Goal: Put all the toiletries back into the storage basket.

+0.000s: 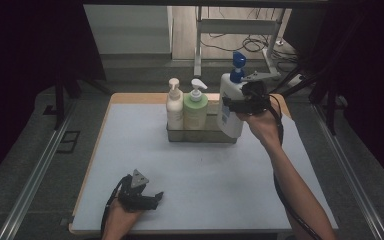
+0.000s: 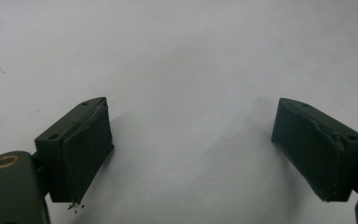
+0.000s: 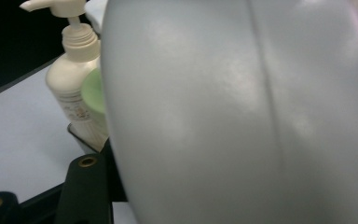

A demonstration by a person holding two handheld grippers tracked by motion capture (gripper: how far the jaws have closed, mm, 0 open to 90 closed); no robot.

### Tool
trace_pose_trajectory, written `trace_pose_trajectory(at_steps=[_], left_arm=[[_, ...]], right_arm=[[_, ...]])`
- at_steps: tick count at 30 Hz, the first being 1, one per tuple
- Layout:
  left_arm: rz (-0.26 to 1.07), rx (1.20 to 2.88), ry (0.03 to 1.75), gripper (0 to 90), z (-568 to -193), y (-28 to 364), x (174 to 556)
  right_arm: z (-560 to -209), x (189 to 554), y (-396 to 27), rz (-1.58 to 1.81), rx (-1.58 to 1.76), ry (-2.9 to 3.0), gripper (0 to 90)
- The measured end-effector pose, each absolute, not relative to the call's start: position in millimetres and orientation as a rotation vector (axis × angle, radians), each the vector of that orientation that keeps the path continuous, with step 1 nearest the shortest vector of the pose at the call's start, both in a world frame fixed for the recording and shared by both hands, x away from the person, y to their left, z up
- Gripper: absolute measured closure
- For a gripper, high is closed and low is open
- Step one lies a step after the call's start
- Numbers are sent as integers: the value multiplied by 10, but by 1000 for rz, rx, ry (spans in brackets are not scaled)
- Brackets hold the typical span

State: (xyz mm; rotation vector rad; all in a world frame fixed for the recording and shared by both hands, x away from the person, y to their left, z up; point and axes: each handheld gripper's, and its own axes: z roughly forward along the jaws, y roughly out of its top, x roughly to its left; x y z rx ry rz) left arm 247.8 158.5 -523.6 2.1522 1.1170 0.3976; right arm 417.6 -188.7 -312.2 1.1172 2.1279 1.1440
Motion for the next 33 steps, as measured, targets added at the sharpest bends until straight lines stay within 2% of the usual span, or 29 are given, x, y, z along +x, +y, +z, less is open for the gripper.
trace_pose_trajectory(at_steps=[15,33], left_arm=[[398,2151,1118,120,-5236,1585,2478],[394,2152,1118,121,-5236,1587,2478]], right_arm=[[-3195,4478,-1841,1139,1159,2072,402],[-3494,4751,-1770,1119,1202,2039,402]])
